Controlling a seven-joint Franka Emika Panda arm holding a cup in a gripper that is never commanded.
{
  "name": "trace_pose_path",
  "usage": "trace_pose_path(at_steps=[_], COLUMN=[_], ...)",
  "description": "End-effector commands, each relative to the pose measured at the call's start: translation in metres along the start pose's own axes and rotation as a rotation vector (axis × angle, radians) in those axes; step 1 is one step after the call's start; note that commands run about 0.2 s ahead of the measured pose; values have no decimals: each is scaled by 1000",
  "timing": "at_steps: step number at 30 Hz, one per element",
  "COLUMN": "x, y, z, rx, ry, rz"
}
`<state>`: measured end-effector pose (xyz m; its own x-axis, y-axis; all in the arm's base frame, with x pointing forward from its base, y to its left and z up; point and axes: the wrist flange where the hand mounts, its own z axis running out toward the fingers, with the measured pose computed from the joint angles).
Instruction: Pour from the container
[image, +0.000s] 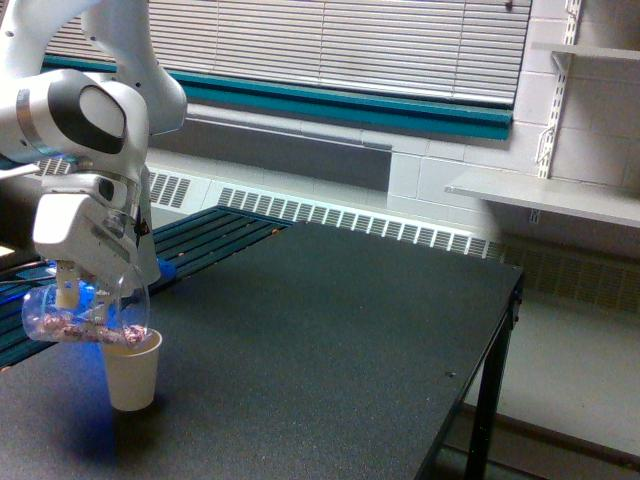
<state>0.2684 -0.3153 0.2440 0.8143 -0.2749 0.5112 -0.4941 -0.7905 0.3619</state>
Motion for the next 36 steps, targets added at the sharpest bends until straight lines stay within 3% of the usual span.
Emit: trace_pose_path(at_steps=[1,8,29,36], x=[8,12,-12,0], y=[-8,-8,13,23], z=[-7,-11,-17,-19], rx=[18,24,23,13], ry=[29,46,48,63], rz=[58,47,0,-45])
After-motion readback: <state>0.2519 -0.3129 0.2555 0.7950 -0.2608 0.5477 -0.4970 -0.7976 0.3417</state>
